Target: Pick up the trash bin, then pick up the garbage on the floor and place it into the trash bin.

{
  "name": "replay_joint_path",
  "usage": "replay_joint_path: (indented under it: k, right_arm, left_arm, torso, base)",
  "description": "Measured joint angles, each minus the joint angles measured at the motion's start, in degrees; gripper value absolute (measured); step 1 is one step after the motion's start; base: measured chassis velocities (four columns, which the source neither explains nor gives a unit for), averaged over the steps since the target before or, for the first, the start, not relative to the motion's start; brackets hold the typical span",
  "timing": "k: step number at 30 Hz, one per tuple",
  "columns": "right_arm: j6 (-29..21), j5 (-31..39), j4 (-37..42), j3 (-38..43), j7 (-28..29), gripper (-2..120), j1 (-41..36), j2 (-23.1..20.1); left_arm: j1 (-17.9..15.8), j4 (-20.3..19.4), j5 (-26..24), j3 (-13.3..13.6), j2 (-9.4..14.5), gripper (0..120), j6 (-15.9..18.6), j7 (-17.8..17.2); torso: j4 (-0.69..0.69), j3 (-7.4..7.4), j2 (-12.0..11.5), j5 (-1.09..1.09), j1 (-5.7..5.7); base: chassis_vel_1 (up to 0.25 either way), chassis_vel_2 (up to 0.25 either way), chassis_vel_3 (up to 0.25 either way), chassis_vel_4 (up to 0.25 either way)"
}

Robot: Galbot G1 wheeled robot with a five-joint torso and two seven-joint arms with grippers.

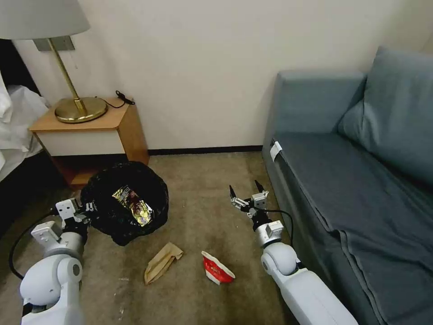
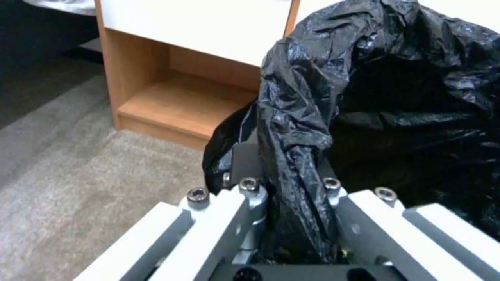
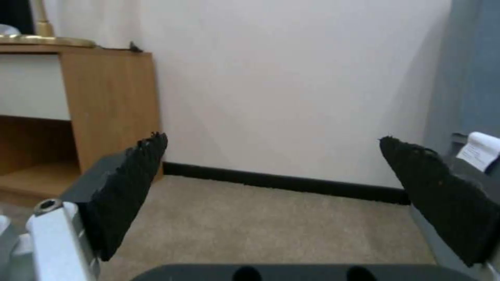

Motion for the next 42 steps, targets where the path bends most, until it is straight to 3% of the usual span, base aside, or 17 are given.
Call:
replay_joint_path:
  k: [6, 10, 11, 12, 13, 17, 19, 23, 27, 28, 31, 33, 42]
  right_arm:
    - [0.08, -0.84, -0.05, -0.67, -0.66, 100, 0.08, -0.50]
    - [-0.92, 0.01, 0.69, -2.00, -4.34, 100, 0.72, -3.15]
    - [-2.58, 1.94, 1.41, -3.48, -7.54, 100, 1.70, -6.49]
    - [-2.58, 1.94, 1.41, -3.48, -7.54, 100, 1.70, -6.49]
    - [-5.08, 5.40, 2.20, -5.95, -10.08, 100, 3.33, -11.08]
    - [-8.77, 10.95, 2.87, -10.29, -12.55, 100, 6.43, -15.71]
    - [-10.81, 14.96, 2.17, -16.13, -14.61, 100, 10.75, -18.40]
    - [-11.79, 17.81, 0.65, -21.35, -16.62, 100, 15.03, -19.56]
    - [-14.43, 26.16, -2.64, -33.67, -19.69, 100, 22.13, -19.79]
    - [-14.43, 26.16, -2.64, -33.67, -19.69, 100, 22.13, -19.79]
    - [-16.72, 32.69, -5.64, -45.43, -19.16, 100, 27.00, -19.03]
    - [-17.19, 34.44, -6.33, -48.85, -18.34, 100, 27.82, -18.88]
    - [-21.69, 40.17, -8.84, -54.52, -16.97, 100, 28.85, -16.94]
  left_arm:
    - [0.16, -0.09, -0.18, -0.16, 0.23, 4, -0.05, 0.00]
    - [0.12, -0.10, -0.21, -0.09, 0.39, 4, -0.04, 0.00]
    - [0.02, -0.11, -0.21, -0.03, 0.42, 4, 0.01, 0.00]
    - [0.02, -0.11, -0.21, -0.03, 0.42, 4, 0.01, 0.00]
    - [-0.03, -0.14, -0.19, -0.02, 0.38, 4, 0.06, -0.03]
    - [0.01, -0.27, -0.05, 0.04, 0.02, 4, 0.07, 0.00]
    - [0.23, -0.29, 0.52, 0.06, -0.55, 4, 0.02, 0.12]
    - [0.53, -0.27, 1.17, 0.05, -1.20, 4, -0.23, 0.25]
    - [0.78, -0.30, 2.50, 0.33, -2.76, 4, -0.57, 0.46]
    - [0.78, -0.30, 2.50, 0.33, -2.76, 4, -0.57, 0.46]
    - [0.81, -0.59, 2.96, -0.01, -3.15, 4, -0.78, 0.49]
    - [0.87, -0.62, 2.93, -0.40, -3.08, 4, -0.82, 0.50]
    - [0.11, 0.46, 3.04, -1.88, -2.53, 4, -2.12, 0.33]
  torso:
    - [0.00, 0.00, 0.00, 0.00, 0.00]
    - [0.00, 0.00, 0.00, 0.02, 0.00]
    - [0.01, 0.00, 0.00, 0.02, 0.00]
    - [0.01, 0.00, 0.00, 0.02, 0.00]
    - [-0.01, 0.00, 0.00, -0.01, 0.00]
    - [-0.02, 0.00, 0.00, 0.00, 0.00]
    - [-0.01, 0.00, 0.00, 0.01, 0.00]
    - [0.01, 0.00, 0.00, 0.00, 0.00]
    - [0.00, 0.01, 0.00, 0.00, 0.00]
    - [0.00, 0.01, 0.00, 0.00, 0.00]
    - [0.01, 0.00, 0.00, 0.00, 0.00]
    - [0.01, 0.01, 0.00, 0.00, 0.00]
    - [0.00, 0.00, 0.00, 0.00, 0.00]
  base:
    - [0.000, 0.000, 0.000, 0.000]
    - [0.000, 0.000, 0.000, 0.000]
    - [0.000, 0.000, 0.000, 0.000]
    - [0.000, 0.000, 0.000, 0.000]
    - [0.000, 0.000, 0.000, 0.000]
    - [0.000, 0.000, 0.000, 0.000]
    - [0.000, 0.000, 0.000, 0.000]
    - [0.000, 0.000, 0.000, 0.000]
    - [0.000, 0.000, 0.000, 0.000]
    - [0.000, 0.000, 0.000, 0.000]
    - [0.000, 0.000, 0.000, 0.000]
    - [0.000, 0.000, 0.000, 0.000]
    - [0.000, 0.000, 0.000, 0.000]
